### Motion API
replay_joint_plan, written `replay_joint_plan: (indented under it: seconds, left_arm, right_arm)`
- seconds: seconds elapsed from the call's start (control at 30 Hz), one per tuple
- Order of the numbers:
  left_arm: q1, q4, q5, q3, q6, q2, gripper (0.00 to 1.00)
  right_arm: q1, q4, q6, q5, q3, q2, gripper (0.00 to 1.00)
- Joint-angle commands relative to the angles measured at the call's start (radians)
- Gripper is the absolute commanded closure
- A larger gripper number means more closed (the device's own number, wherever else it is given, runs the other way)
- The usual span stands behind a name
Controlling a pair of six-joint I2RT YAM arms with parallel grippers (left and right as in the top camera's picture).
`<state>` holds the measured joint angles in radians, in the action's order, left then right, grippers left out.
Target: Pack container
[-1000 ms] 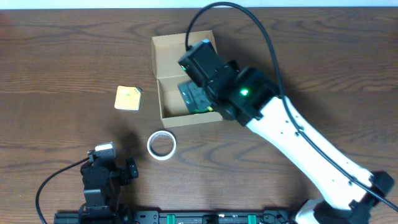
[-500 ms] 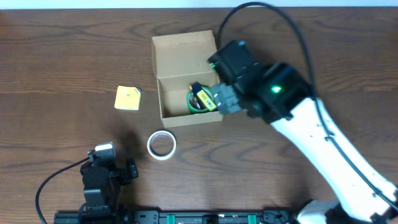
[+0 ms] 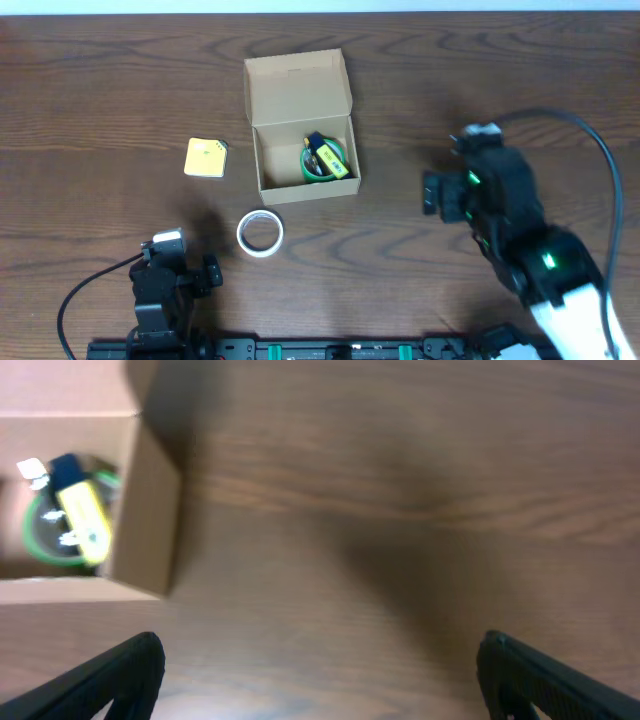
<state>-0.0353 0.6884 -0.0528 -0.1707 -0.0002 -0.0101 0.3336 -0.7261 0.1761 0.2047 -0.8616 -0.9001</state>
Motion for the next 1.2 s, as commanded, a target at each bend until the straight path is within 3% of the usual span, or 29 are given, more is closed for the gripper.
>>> replay_joint_plan:
  seconds: [0.0,0.2,0.5,1.17]
  left_arm:
    - [0.001,0.003,-0.007,0.011,0.008,0.006,0.05]
    - [0.001,0.003,-0.006,0.011,0.008,0.006,0.05]
    - [0.001,0.003,-0.007,0.011,0.008,0.006,0.05]
    - [0.001,0.003,-0.007,0.011,0.008,0.006,0.05]
  right_arm:
    - [-0.098,0.036,-0.070,-0.053,0.150,0.166,0.01]
    - [-0.217,0.065,-0.069,-0.056,0.410,0.488,0.01]
    - [-0.236,0.085,-0.069,-0.063,0.640,0.720,0.01]
    - [-0.235,0.109,-0.039,-0.111,0.705,0.745,0.01]
